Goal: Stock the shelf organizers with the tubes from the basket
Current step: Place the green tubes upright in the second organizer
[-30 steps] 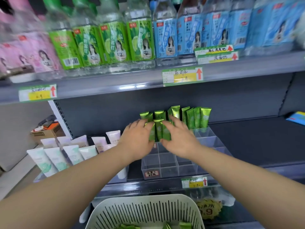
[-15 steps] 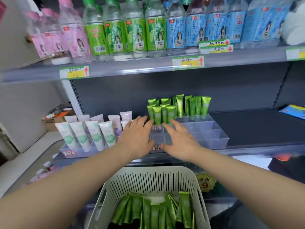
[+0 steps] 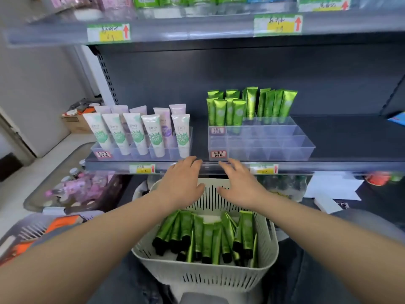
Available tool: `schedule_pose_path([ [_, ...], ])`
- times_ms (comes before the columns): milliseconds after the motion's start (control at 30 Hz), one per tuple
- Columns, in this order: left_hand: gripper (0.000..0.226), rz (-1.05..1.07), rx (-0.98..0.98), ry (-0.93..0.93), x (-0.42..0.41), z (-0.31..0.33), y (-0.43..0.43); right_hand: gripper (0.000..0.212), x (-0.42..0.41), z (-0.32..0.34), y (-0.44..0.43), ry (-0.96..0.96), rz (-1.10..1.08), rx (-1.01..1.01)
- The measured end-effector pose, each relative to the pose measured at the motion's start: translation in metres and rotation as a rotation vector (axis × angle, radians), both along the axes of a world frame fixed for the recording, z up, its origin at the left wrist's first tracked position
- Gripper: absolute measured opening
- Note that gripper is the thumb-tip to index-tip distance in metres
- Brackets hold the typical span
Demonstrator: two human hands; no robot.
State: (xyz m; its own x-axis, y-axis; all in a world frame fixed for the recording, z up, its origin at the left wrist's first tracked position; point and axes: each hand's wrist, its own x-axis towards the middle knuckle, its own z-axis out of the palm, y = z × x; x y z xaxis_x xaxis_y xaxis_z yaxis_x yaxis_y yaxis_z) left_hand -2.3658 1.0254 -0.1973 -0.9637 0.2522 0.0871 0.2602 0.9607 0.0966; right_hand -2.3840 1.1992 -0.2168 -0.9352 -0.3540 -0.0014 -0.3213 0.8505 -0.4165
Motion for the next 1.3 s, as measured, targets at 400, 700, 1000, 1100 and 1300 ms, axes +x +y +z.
schedule_pose_path([
  [400,0.062,0.01,0.103,-0.263,-0.012,-0.083,-0.01,0.074,-0.005,-0.075,-0.007,-0.25,0.013,0.023],
  [700,0.034,0.007,0.061,-0.41,-0.039,-0.143,-0.018,0.051,-0.028,-0.134,-0.016,-0.423,0.029,0.09],
  [1000,0.033,0.002,0.013,-0.544,-0.074,-0.191,-0.014,0.078,-0.053,-0.188,-0.031,-0.56,0.037,0.154],
  [1100,0.035,-0.001,0.005,-0.572,-0.082,-0.207,-0.015,0.077,-0.062,-0.201,-0.038,-0.587,0.026,0.147],
  [1300,0.043,0.005,0.043,-0.605,-0.093,-0.232,-0.016,0.077,-0.07,-0.225,-0.051,-0.637,0.072,0.162],
])
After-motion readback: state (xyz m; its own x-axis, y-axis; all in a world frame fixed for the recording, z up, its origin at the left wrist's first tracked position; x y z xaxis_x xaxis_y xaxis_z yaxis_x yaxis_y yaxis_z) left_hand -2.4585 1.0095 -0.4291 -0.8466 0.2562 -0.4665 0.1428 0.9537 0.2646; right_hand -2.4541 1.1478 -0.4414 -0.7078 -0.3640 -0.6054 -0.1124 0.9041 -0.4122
